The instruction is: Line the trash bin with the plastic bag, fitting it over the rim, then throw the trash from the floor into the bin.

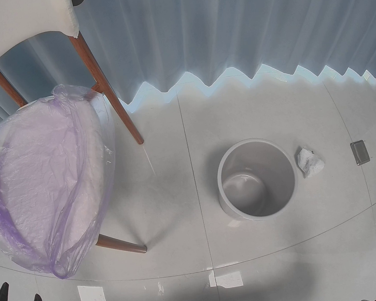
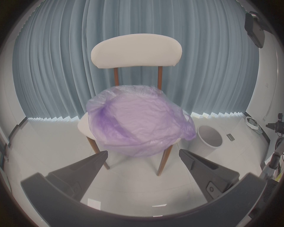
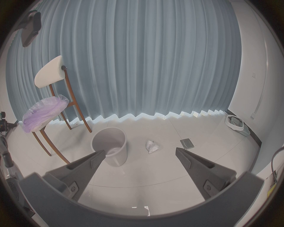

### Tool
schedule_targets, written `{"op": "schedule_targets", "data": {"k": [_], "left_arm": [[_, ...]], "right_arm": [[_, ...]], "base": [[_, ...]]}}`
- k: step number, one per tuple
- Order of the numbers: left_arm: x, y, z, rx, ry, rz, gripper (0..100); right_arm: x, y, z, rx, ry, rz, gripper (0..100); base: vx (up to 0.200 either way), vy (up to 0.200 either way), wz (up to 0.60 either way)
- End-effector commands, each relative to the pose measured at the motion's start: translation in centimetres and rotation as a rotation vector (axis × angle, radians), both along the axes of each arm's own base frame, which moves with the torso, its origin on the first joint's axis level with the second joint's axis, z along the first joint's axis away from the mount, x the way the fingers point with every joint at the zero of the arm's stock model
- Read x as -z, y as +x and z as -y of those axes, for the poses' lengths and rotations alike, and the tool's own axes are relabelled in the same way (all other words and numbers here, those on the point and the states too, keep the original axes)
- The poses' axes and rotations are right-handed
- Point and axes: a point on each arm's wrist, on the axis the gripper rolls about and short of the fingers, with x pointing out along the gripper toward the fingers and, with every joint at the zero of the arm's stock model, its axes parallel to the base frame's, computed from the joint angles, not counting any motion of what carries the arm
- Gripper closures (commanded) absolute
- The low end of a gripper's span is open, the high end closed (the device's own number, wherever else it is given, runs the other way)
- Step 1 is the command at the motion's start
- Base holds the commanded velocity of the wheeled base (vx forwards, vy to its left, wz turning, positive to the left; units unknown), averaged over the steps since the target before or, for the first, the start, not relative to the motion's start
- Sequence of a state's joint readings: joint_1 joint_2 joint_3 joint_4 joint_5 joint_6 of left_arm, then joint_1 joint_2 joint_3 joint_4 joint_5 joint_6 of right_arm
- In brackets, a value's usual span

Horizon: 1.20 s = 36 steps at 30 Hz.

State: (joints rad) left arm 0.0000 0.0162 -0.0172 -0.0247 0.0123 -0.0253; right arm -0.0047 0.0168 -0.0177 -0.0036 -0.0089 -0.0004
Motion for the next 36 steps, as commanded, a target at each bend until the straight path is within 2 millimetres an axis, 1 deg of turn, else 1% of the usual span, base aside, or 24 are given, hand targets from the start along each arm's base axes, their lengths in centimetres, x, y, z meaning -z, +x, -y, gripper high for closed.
{"op": "schedule_targets", "data": {"k": [1, 3, 4, 6, 9, 10, 11, 12, 13, 15, 16, 17, 18, 19, 20, 22, 23, 24, 28, 31, 33, 34, 35, 36], "left_arm": [[-2.3, -0.5, 0.0, -0.01, 0.008, 0.278, 0], [-2.0, -0.3, 0.0, -0.012, 0.021, 0.238, 0], [-1.0, -0.2, 0.0, -0.009, 0.062, 0.145, 0], [-1.4, -0.2, 0.0, -0.014, 0.107, 0.175, 0], [-2.7, -0.6, 0.1, 0.029, 0.119, 0.214, 0], [-2.7, -0.6, 0.1, 0.029, 0.119, 0.214, 0], [-4.1, -0.4, 0.3, 0.112, 0.13, 0.208, 0], [-4.2, -0.4, 0.3, 0.118, 0.131, 0.207, 0], [-6.0, 0.1, 0.5, 0.206, 0.134, 0.182, 0], [-7.3, 0.9, 0.6, 0.255, 0.118, 0.149, 0], [-7.3, 0.9, 0.6, 0.255, 0.118, 0.149, 0], [-9.0, 2.5, 0.7, 0.302, 0.083, 0.083, 0], [-9.0, 2.5, 0.7, 0.302, 0.083, 0.083, 0], [-10.5, 4.1, 0.7, 0.323, 0.076, 0.033, 0], [-10.9, 4.6, 0.7, 0.327, 0.076, 0.024, 0], [-12.4, 6.1, 0.8, 0.358, 0.08, -0.004, 0], [-12.4, 6.1, 0.8, 0.358, 0.08, -0.004, 0], [-13.5, 7.6, 1.1, 0.406, 0.097, -0.028, 0], [-14.6, 10.5, 1.9, 0.487, 0.133, -0.084, 0], [-15.1, 11.8, 3.0, 0.578, 0.181, -0.098, 0], [-16.1, 12.8, 3.9, 0.627, 0.187, -0.094, 0], [-16.5, 13.5, 4.5, 0.635, 0.19, -0.102, 0], [-16.6, 13.6, 4.5, 0.635, 0.19, -0.102, 0], [-17.0, 14.5, 5.0, 0.62, 0.197, -0.11, 0]], "right_arm": [[0.5, 0.0, 0.0, 0.0, -0.001, -0.004, 0], [0.5, 0.0, 0.0, 0.0, 0.0, -0.003, 0], [0.5, 0.0, 0.0, -0.001, -0.001, -0.003, 0], [0.5, 0.0, 0.0, 0.0, -0.001, -0.003, 0], [0.5, 0.0, 0.0, 0.0, 0.0, -0.003, 0], [0.5, 0.0, 0.0, 0.0, 0.0, -0.003, 0], [0.5, 0.0, 0.0, 0.0, 0.0, -0.004, 0], [0.5, 0.0, 0.0, 0.0, 0.0, -0.003, 0], [0.5, 0.0, 0.0, -0.001, 0.0, -0.003, 0], [0.5, 0.0, 0.0, 0.0, -0.001, -0.004, 0], [0.5, 0.0, 0.0, 0.0, -0.001, -0.004, 0], [0.5, 0.0, 0.0, -0.001, 0.0, -0.003, 0], [0.5, 0.0, 0.0, -0.001, 0.0, -0.003, 0], [0.5, 0.0, 0.0, 0.0, 0.0, -0.003, 0], [0.5, 0.0, 0.0, -0.001, -0.001, -0.003, 0], [0.5, 0.0, 0.0, -0.001, 0.0, -0.003, 0], [0.5, 0.0, 0.0, -0.001, 0.0, -0.003, 0], [0.5, 0.0, 0.0, -0.001, 0.0, -0.003, 0], [0.5, 0.0, 0.0, 0.0, -0.001, -0.003, 0], [0.5, 0.0, 0.0, 0.0, 0.0, -0.003, 0], [0.5, 0.0, 0.0, 0.0, -0.001, -0.003, 0], [0.5, 0.0, 0.0, -0.001, 0.0, -0.004, 0], [0.5, 0.0, 0.0, 0.0, -0.001, -0.003, 0], [0.5, 0.0, 0.0, 0.0, 0.0, -0.003, 0]], "base": [[0.0, 0.0, 0.0], [0.0, 0.0, 0.0], [0.0, 0.0, 0.0], [0.0, 0.0, 0.0], [0.0, 0.0, 0.0], [0.0, 0.0, 0.0], [0.0, 0.0, 0.0], [0.0, 0.0, 0.0], [0.0, 0.0, 0.0], [0.0, 0.0, 0.0], [0.0, 0.0, 0.0], [0.0, 0.0, 0.0], [0.0, 0.0, 0.0], [0.0, 0.0, 0.0], [0.0, 0.0, 0.0], [0.0, 0.0, 0.0], [0.0, 0.0, 0.0], [0.0, 0.0, 0.0], [0.0, 0.0, 0.0], [0.0, 0.0, 0.0], [0.0, 0.0, 0.0], [0.0, 0.0, 0.0], [0.0, 0.0, 0.0], [0.0, 0.0, 0.0]]}}
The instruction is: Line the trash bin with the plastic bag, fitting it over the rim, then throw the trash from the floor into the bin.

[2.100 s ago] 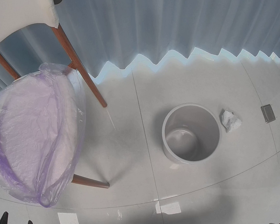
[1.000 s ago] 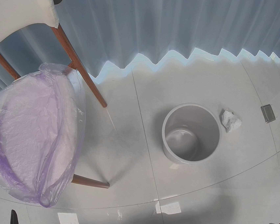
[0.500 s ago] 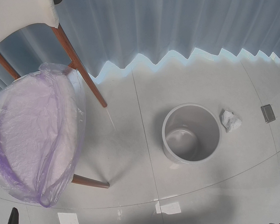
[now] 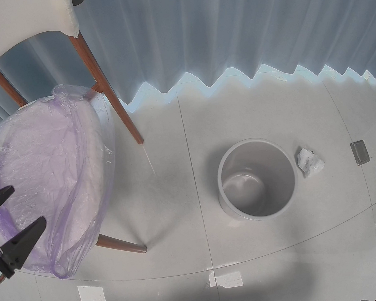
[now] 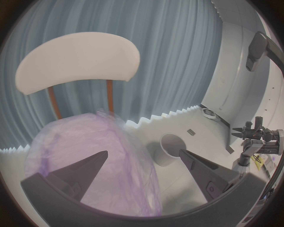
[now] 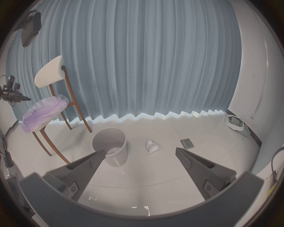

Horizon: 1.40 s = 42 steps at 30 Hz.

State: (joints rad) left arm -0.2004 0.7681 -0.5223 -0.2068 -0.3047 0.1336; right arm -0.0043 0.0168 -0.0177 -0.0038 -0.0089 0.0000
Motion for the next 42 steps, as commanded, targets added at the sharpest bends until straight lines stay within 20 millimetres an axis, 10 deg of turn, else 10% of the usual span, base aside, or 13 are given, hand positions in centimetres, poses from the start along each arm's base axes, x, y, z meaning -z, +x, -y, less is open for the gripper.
{"op": "schedule_targets", "data": {"k": [1, 11, 23, 42], "left_arm": [[-2.6, 6.4, 3.5, 0.072, 0.065, -0.078, 0], [-4.0, 9.6, 6.5, -0.081, 0.168, -0.183, 0], [-2.6, 12.5, 7.6, -0.304, 0.733, -0.113, 0], [-0.7, 12.8, 11.1, -0.366, 0.616, -0.177, 0]], "right_arm": [[0.5, 0.0, 0.0, 0.001, 0.0, -0.003, 0], [0.5, 0.0, 0.0, 0.001, 0.0, -0.005, 0], [0.5, 0.0, 0.0, -0.001, -0.002, -0.005, 0], [0.5, 0.0, 0.0, -0.001, 0.0, -0.003, 0]], "base": [[0.0, 0.0, 0.0], [0.0, 0.0, 0.0], [0.0, 0.0, 0.0], [0.0, 0.0, 0.0]]}}
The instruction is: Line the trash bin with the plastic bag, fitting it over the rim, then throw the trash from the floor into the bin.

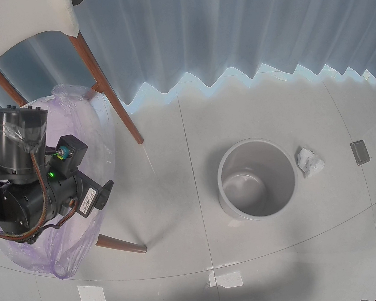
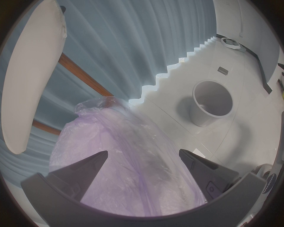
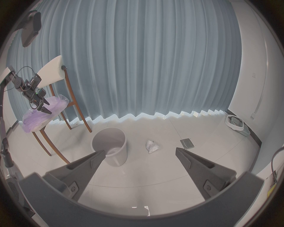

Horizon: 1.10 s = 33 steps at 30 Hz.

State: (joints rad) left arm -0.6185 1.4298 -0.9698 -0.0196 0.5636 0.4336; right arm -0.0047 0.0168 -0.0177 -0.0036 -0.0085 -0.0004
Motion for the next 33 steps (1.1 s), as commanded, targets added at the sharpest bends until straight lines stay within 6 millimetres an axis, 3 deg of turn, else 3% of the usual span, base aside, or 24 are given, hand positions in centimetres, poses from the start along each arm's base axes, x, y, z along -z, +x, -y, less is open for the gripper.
{"op": "schedule_targets", "data": {"k": [1, 19, 33], "left_arm": [[0.3, -0.3, 0.4, -0.016, 0.001, 0.002, 0], [0.3, 0.1, 0.0, -0.152, -0.135, 0.023, 0], [0.7, 0.6, -0.7, -0.201, -0.132, 0.018, 0]], "right_arm": [[0.5, 0.0, 0.0, -0.001, 0.0, -0.003, 0], [0.5, 0.0, 0.0, -0.001, 0.0, -0.003, 0], [0.5, 0.0, 0.0, -0.001, 0.0, -0.003, 0]], "base": [[0.0, 0.0, 0.0], [0.0, 0.0, 0.0], [0.0, 0.0, 0.0]]}}
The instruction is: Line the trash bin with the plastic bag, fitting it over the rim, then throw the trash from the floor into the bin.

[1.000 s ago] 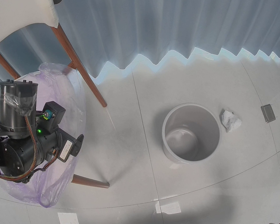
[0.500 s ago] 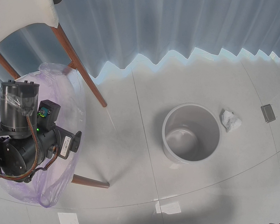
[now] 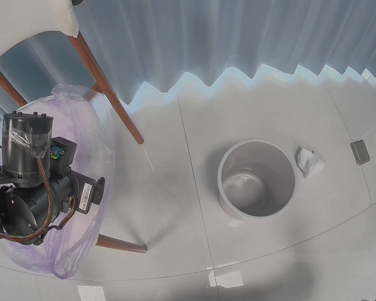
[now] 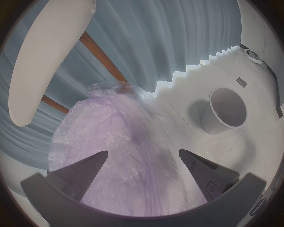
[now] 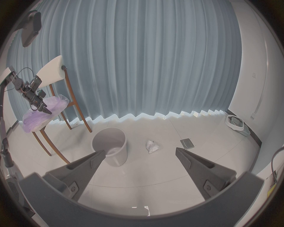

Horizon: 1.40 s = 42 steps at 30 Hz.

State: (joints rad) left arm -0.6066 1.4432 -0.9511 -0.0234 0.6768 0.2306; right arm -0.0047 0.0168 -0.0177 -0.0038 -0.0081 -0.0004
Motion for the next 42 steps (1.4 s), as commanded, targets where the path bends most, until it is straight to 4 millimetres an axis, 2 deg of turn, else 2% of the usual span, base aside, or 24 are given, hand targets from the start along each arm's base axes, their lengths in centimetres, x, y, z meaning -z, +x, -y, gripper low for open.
{"op": "schedule_targets", "data": {"k": [1, 6, 7, 12, 17, 28, 29, 31, 42], "left_arm": [[0.0, 0.2, -0.3, -0.015, 0.0, 0.001, 0], [0.1, 0.6, -0.7, -0.038, 0.001, -0.004, 0], [0.1, 0.6, -0.7, -0.036, -0.001, -0.003, 100], [0.0, 0.5, -0.3, -0.016, -0.011, 0.005, 100], [-0.1, 0.0, 1.0, 0.039, -0.011, 0.01, 100], [1.4, 0.1, 5.2, 0.156, -0.003, -0.023, 100], [1.9, 0.3, 6.4, 0.173, -0.015, -0.026, 100], [2.3, 0.6, 7.0, 0.171, -0.022, -0.024, 100], [2.7, 0.5, 5.9, 0.132, 0.014, -0.031, 100]], "right_arm": [[0.5, 0.0, 0.0, 0.0, 0.0, -0.003, 0], [0.5, 0.0, 0.0, 0.0, 0.0, -0.003, 0], [0.5, 0.0, 0.0, 0.0, 0.0, -0.003, 0], [0.5, 0.0, 0.0, 0.001, -0.001, -0.005, 0], [0.5, 0.0, 0.0, 0.0, 0.0, -0.003, 0], [0.5, 0.0, 0.0, 0.001, -0.001, -0.003, 0], [0.5, 0.0, 0.0, 0.001, 0.0, -0.003, 0], [0.5, 0.0, 0.0, 0.001, 0.0, -0.003, 0], [0.5, 0.0, 0.0, 0.001, -0.001, -0.003, 0]], "base": [[0.0, 0.0, 0.0], [0.0, 0.0, 0.0], [0.0, 0.0, 0.0], [0.0, 0.0, 0.0], [0.0, 0.0, 0.0], [0.0, 0.0, 0.0], [0.0, 0.0, 0.0], [0.0, 0.0, 0.0], [0.0, 0.0, 0.0]]}}
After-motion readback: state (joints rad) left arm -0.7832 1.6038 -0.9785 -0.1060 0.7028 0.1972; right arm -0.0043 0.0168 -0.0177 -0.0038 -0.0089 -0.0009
